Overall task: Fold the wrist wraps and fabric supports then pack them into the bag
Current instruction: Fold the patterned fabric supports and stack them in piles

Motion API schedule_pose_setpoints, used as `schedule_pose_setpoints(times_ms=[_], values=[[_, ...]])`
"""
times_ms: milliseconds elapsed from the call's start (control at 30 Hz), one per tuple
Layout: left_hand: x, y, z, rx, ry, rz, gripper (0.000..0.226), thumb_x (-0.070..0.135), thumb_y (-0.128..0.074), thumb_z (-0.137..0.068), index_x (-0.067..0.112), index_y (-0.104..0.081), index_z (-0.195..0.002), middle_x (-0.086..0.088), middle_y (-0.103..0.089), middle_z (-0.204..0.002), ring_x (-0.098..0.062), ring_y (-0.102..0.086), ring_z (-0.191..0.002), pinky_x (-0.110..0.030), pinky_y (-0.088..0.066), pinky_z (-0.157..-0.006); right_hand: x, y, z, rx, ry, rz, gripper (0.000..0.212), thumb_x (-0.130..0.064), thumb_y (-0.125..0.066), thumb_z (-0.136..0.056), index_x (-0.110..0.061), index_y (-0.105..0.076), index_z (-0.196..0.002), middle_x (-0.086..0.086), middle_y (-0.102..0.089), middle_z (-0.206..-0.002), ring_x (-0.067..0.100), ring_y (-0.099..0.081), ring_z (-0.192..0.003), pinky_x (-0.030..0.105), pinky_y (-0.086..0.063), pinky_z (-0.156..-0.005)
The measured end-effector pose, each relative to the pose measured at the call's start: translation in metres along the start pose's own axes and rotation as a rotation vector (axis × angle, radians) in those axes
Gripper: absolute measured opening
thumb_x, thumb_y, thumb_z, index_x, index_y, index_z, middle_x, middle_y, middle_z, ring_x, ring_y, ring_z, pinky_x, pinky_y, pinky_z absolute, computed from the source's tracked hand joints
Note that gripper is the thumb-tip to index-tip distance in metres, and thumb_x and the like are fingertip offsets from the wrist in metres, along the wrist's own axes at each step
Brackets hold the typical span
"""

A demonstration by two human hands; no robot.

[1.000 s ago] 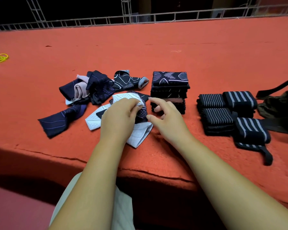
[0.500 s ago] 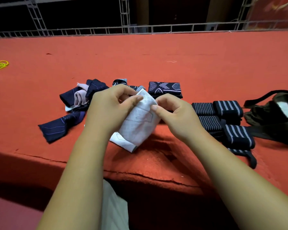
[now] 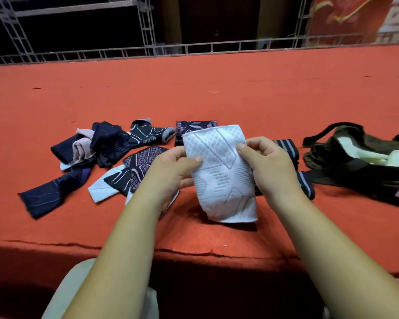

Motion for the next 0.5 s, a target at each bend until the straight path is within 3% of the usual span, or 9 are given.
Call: schedule_pose_setpoints(times_ms=[133, 300, 500], values=[[-0.021, -0.023, -0.008, -0.061, 0.020, -0.075, 0.028, 0.007, -0.066, -0.103, 0.020, -0.068, -0.128, -0.007, -0.081, -0.107, -0.020, -0.076, -0.090, -0.038, -0.058, -0.077, 0.034, 0.022, 0.004, 0.027, -0.083, 0.021, 0.011, -0.032, -0.075, -0.097, -0.022, -0.077, -0.094, -0.006, -0.067, -0.072, 0.010, -0.055, -0.066, 0.033, -0.044, -0.067], [-0.026, -0.030, -0.021, -0.006, -0.013, -0.059, 0.029, 0.003, -0.064, -0.102, 0.022, -0.071, -0.123, -0.005, -0.082, -0.100, -0.016, -0.077, -0.084, -0.027, -0.057, -0.060, 0.047, 0.024, 0.007, -0.141, -0.157, 0.042, 0.011, -0.025, -0.071, -0.102, -0.018, -0.078, -0.105, -0.003, -0.067, -0.074, 0.010, -0.061, -0.064, 0.033, -0.053, -0.061], [-0.017, -0.026, -0.028, 0.017, -0.071, 0.008, 0.027, -0.002, -0.064, -0.102, 0.014, -0.070, -0.122, -0.012, -0.081, -0.103, -0.020, -0.078, -0.085, -0.027, -0.060, -0.060, 0.053, 0.022, 0.000, -0.242, -0.175, -0.001, 0.018, -0.014, -0.066, -0.102, -0.019, -0.079, -0.113, -0.008, -0.066, -0.069, 0.013, -0.055, -0.061, 0.030, -0.046, -0.058]])
Point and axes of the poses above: each hand's wrist, its own z-axis away from the middle knuckle, its own y-axis out of the back of the hand, x = y × z, the point moved 10 cm from there along -z, towards the middle knuckle
